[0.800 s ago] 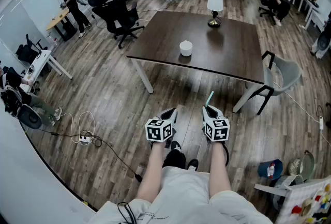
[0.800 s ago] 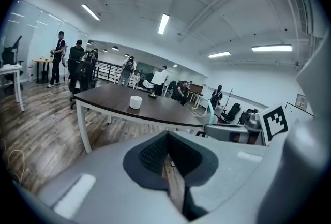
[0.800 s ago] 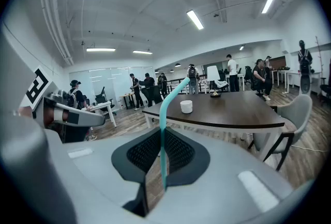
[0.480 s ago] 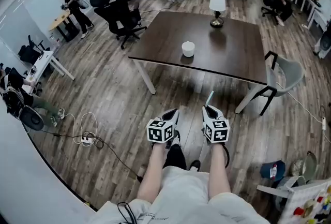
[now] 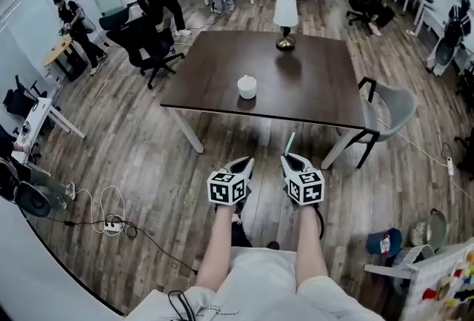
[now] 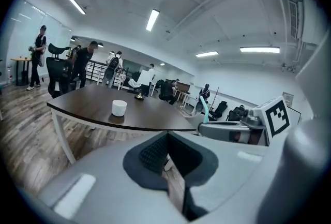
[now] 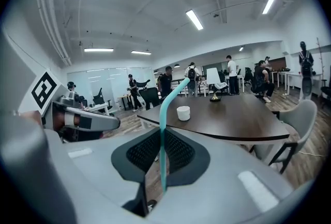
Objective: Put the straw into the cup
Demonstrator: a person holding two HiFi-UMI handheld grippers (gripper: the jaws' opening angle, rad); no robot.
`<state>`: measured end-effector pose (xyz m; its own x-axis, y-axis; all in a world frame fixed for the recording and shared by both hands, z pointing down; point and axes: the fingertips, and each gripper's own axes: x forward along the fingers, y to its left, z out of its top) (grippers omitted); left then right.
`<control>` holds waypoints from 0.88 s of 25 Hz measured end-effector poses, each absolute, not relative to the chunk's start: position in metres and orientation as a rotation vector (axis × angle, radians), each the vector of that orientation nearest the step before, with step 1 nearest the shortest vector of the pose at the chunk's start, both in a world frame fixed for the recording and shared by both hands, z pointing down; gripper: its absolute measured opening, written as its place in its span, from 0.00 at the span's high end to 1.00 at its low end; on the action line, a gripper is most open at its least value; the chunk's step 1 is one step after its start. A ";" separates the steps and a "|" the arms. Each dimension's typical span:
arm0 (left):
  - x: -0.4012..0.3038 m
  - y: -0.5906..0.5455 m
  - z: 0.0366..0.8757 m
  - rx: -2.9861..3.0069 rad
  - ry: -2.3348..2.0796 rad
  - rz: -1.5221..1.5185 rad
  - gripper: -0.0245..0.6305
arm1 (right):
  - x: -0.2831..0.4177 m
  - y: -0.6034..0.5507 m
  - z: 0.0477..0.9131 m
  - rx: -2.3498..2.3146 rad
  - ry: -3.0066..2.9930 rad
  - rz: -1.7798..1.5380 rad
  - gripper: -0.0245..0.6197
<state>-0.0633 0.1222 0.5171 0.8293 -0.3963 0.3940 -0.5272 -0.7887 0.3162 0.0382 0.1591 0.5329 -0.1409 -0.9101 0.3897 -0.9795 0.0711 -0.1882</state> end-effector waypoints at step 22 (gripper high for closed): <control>-0.028 -0.054 0.553 2.468 -0.525 0.501 0.96 | 0.062 0.013 0.563 1.953 -2.010 0.733 0.88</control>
<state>-0.0279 -0.0538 0.5532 0.8533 -0.2559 0.4544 -0.4658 -0.7659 0.4433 0.0622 0.0135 0.5629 -0.0751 -0.8603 0.5042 -0.9829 -0.0213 -0.1827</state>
